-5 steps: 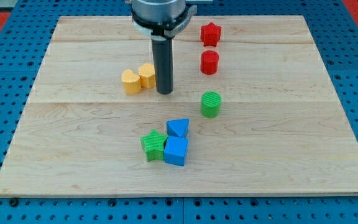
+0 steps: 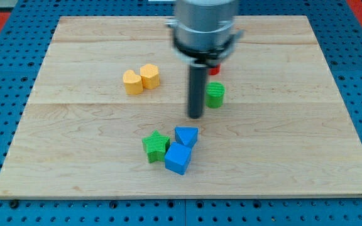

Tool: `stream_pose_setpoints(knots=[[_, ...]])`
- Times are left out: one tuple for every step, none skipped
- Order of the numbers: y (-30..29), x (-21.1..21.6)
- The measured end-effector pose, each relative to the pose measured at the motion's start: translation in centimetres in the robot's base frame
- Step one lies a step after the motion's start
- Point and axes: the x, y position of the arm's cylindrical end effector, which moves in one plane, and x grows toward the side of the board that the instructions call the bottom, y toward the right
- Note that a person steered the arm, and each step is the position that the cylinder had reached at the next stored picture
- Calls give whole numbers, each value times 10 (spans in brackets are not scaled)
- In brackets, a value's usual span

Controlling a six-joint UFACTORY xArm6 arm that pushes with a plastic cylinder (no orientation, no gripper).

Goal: Slide the green star bit a up

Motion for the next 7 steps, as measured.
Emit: stream_pose_setpoints(knots=[[-58, 21], [-59, 87], [-59, 125], [-53, 141], [-17, 149], [-42, 91], [-46, 61]])
